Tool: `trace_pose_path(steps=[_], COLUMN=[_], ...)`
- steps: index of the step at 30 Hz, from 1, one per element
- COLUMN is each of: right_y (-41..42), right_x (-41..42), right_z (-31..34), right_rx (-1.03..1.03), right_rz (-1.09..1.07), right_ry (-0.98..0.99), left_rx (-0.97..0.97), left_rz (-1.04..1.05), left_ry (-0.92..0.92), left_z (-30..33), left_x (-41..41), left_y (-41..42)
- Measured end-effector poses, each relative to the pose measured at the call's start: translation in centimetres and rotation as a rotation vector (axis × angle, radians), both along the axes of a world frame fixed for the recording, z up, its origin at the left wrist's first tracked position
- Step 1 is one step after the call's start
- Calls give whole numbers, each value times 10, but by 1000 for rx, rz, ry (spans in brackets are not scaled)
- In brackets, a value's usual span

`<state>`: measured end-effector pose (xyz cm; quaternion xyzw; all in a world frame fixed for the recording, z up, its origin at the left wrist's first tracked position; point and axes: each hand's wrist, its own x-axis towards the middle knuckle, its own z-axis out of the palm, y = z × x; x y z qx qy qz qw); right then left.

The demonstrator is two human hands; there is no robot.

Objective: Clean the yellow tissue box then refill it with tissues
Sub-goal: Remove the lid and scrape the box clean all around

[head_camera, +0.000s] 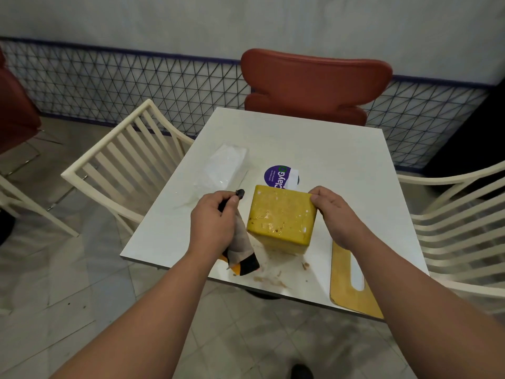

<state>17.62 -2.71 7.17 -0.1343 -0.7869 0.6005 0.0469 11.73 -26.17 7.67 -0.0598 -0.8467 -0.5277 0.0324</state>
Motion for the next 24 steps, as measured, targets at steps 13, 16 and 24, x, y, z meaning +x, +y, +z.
trace_pose_path(steps=[13, 16, 24], right_y=[-7, -9, -9], right_x=[10, 11, 8], right_z=[-12, -11, -9], right_rx=[9, -8, -18], right_rz=[-30, -15, -24], right_ry=[78, 85, 90], left_rx=[-260, -359, -358], left_rz=[-342, -499, -431], left_ry=[195, 286, 291], left_z=[20, 22, 23], left_x=[-23, -26, -37], left_y=[14, 26, 26])
